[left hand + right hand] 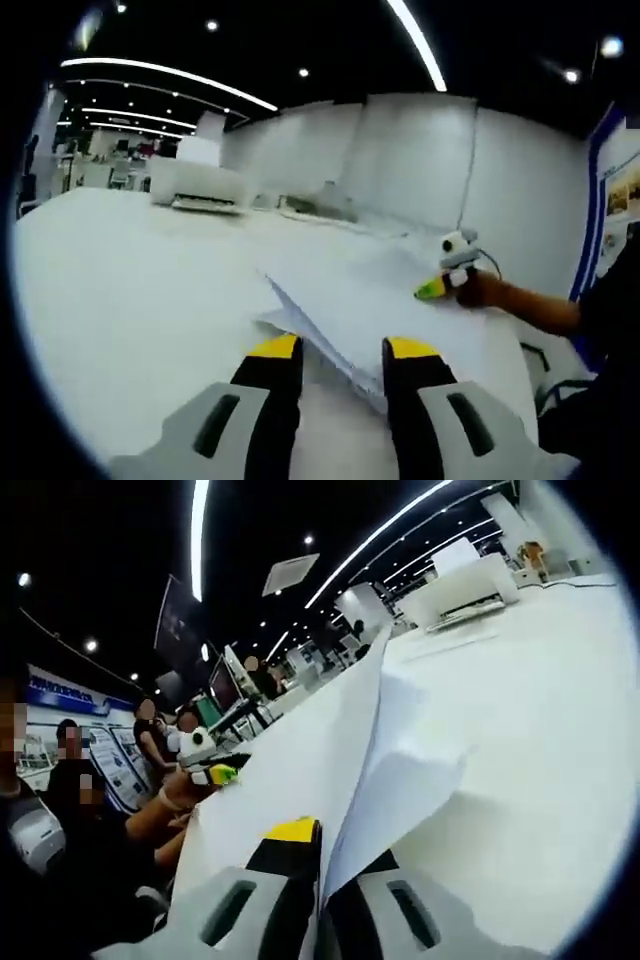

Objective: Organize the stack of printing papers by aligning and flattening the scattered papers on the table

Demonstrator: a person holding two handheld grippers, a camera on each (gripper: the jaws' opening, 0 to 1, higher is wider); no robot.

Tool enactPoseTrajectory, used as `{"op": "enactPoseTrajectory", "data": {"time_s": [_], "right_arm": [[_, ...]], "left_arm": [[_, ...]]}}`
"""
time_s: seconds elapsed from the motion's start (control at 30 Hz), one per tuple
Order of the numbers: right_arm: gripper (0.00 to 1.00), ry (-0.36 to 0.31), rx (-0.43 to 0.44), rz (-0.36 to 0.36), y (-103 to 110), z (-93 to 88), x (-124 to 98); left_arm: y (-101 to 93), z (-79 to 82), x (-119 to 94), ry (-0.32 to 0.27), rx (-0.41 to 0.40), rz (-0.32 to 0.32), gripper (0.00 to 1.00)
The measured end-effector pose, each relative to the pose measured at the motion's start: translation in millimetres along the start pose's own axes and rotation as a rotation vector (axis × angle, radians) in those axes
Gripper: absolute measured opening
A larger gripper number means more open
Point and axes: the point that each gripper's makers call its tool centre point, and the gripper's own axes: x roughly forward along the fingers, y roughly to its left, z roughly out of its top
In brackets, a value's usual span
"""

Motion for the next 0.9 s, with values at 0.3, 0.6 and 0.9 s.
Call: {"op": "enactPoseTrajectory", "data": {"time_s": [0.3, 0.6, 0.9], "right_arm": [[0.0, 0.018, -0.046, -0.014, -7, -0.5, 3], [0.0, 0.03, -0.036, -0.006, -12, 0.5, 3], [0.0, 0.044, -0.049, -0.006, -22, 1.9, 2]], "left_arm": [[-41.1, 8.7, 42, 0.034, 0.167, -0.105, 0.57], [-62.2, -28.4, 93, 0.18, 0.3, -0.176, 0.53], [-50.4, -43.5, 68, 0.194, 0.269, -0.127, 0.59]]}}
